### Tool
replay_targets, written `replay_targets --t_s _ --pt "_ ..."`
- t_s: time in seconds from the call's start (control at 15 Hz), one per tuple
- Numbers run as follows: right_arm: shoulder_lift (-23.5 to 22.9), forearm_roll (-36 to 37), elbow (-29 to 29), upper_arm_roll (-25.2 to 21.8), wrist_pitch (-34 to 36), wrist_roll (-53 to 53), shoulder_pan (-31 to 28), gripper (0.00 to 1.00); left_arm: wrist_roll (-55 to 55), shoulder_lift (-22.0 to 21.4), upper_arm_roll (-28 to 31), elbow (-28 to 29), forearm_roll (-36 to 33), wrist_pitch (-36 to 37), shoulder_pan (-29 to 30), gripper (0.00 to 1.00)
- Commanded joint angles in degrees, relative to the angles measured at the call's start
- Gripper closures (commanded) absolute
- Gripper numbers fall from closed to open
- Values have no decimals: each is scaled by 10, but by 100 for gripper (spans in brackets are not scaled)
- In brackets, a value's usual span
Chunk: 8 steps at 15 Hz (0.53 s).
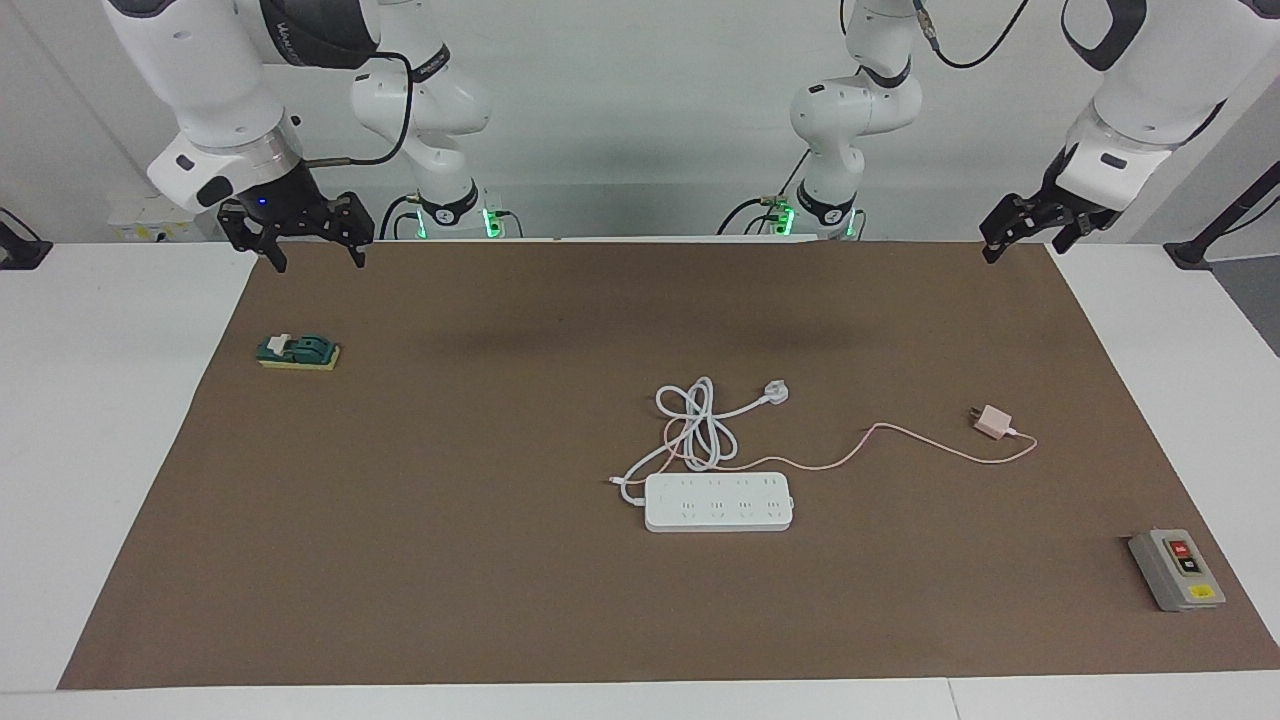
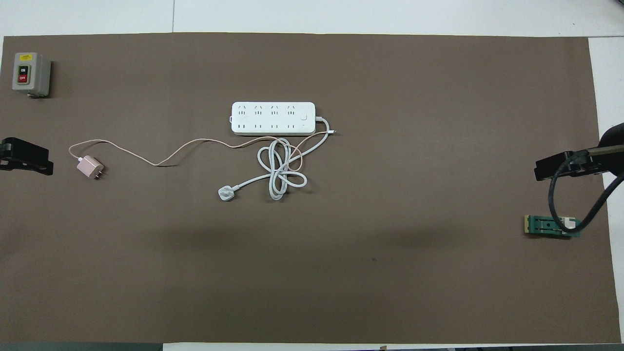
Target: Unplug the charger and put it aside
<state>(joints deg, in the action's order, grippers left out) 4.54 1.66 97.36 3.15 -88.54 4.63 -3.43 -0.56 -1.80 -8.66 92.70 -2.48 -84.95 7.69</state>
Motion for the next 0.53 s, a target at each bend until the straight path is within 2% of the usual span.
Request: replay_targets --t_s 0.0,0.2,0.47 --pt "7 10 12 6 -12 -11 -8 0 31 -58 8 88 9 -51 -7 0" --pt "7 9 11 6 -13 -15 -10 0 28 -36 18 30 14 -37 -28 0" --pt "7 5 13 7 -27 -32 -6 0 25 -32 50 24 19 -38 -62 0"
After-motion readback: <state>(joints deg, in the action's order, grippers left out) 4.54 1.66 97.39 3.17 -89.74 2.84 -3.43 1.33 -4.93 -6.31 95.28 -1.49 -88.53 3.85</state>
